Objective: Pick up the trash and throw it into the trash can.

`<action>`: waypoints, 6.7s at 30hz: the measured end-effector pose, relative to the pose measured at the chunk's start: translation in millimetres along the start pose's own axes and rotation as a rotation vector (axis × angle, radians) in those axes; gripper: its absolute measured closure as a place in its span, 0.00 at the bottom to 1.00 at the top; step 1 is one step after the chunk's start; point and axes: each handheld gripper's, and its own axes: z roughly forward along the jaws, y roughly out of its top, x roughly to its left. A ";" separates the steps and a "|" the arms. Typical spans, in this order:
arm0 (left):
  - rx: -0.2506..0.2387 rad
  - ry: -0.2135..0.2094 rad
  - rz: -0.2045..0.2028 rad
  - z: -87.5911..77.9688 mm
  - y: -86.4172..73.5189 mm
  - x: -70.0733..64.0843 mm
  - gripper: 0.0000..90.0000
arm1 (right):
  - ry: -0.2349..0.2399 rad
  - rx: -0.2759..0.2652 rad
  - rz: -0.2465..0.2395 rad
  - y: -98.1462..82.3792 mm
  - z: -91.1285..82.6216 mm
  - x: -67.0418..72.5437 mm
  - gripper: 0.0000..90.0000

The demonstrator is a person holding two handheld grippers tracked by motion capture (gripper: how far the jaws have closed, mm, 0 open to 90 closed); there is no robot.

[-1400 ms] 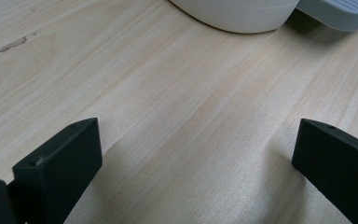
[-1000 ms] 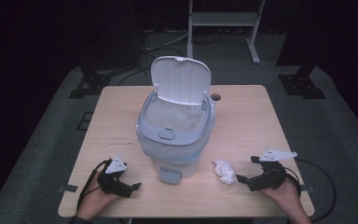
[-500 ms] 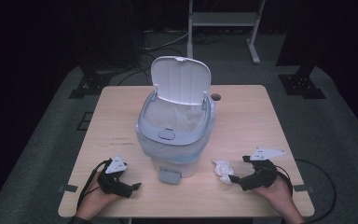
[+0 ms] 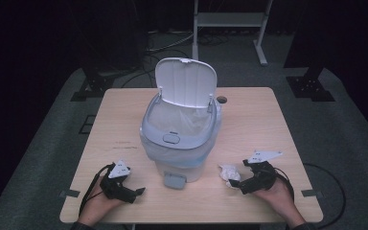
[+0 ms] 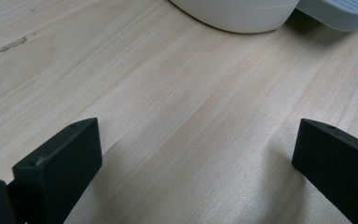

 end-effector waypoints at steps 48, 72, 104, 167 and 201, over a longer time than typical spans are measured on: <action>0.000 0.000 0.000 0.0 0.0 0.0 0.00 | 0.074 0.104 -0.045 0.5 11.2 -6.0 0.61; 0.000 -0.011 0.007 0.0 0.0 -0.7 0.00 | 0.111 0.047 -0.052 7.1 -7.9 -9.0 0.61; 0.002 -0.011 0.008 -0.2 0.0 -0.6 0.00 | 0.161 -0.102 -0.069 39.6 -46.0 -11.1 0.61; 0.000 -0.010 0.008 -0.1 -0.1 -0.6 0.00 | 0.300 -0.390 -0.200 157.0 -130.0 -14.2 0.61; 0.000 -0.010 0.008 -0.1 -0.1 -0.6 0.00 | 0.394 -0.395 -0.298 247.7 -90.9 29.4 0.61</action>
